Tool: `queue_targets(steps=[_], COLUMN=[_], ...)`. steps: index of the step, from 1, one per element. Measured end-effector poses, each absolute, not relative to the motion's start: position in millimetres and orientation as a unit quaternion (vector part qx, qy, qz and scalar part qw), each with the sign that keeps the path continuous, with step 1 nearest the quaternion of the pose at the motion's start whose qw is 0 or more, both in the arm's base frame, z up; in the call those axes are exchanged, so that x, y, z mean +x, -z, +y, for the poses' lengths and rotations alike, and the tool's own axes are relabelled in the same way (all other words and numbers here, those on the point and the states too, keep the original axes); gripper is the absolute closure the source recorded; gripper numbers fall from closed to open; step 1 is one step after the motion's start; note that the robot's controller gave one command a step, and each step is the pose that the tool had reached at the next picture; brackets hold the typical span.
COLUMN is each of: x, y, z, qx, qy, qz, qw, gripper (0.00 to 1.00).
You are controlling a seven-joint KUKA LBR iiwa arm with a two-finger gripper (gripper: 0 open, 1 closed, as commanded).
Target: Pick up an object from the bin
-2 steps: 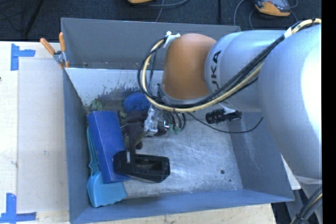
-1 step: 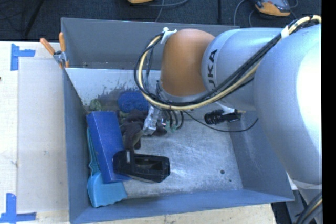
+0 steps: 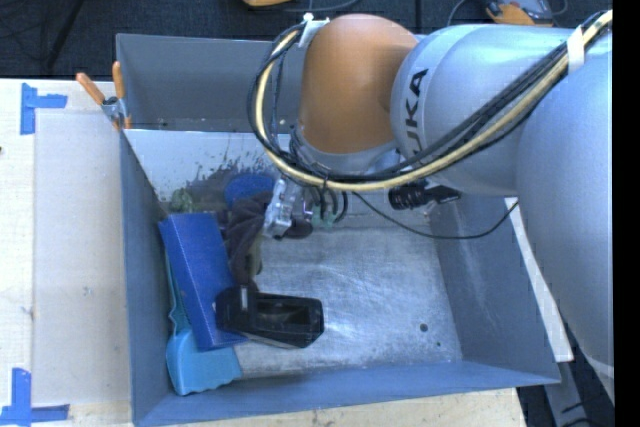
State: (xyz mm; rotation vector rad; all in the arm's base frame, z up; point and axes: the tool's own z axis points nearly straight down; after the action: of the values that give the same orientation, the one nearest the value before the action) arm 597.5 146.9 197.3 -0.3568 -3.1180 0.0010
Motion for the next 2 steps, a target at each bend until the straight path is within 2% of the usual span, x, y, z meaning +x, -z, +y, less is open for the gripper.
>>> queue_targets(steps=[1,2], x=[575.3,578.5], y=[-263.1,-245.8], z=[141.3,155.0], qx=[-0.073,-0.132], qy=[-0.001,0.002], qz=[-0.997,-0.991], qw=[0.002,-0.005], gripper=[1.0,1.0])
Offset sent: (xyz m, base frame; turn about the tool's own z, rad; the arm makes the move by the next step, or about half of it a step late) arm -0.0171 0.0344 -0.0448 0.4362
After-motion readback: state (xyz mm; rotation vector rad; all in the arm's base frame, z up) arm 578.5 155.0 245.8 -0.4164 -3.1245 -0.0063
